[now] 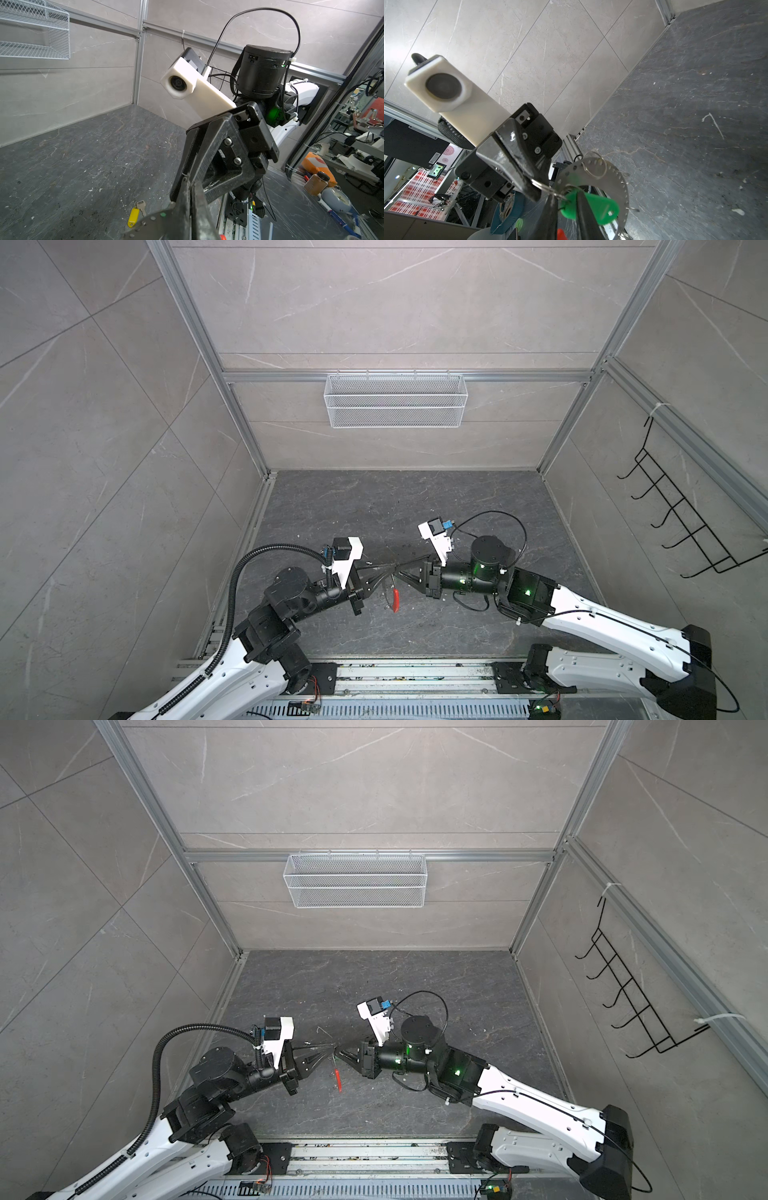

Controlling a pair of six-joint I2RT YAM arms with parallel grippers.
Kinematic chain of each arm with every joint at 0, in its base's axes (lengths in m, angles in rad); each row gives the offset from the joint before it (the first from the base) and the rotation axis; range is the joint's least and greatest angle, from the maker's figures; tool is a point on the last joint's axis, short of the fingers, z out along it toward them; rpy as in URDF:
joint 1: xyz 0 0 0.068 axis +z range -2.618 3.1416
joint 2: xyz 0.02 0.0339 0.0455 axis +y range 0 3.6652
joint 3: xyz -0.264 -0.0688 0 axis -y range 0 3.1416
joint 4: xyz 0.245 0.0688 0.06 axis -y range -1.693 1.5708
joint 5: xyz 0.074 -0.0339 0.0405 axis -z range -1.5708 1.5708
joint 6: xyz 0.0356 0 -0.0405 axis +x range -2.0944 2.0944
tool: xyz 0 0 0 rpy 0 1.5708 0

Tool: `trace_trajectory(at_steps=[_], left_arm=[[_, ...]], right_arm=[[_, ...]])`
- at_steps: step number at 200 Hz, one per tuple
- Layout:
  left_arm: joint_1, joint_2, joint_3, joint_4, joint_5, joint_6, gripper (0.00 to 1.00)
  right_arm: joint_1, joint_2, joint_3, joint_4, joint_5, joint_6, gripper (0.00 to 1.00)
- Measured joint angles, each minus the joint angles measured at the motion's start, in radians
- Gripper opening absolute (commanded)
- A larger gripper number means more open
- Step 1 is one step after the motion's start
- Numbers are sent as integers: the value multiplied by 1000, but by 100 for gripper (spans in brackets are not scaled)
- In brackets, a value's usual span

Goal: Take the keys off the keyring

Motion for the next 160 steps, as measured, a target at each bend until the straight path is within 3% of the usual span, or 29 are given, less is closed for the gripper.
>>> trace_trajectory(at_steps=[21, 160], left_arm=[[0, 1, 0, 1, 7, 0, 0], [0, 4, 2, -57, 32, 4, 0]], right_arm=[[-5, 2, 3, -15, -9, -2, 33], [-3, -17, 26, -151, 37, -18, 32]])
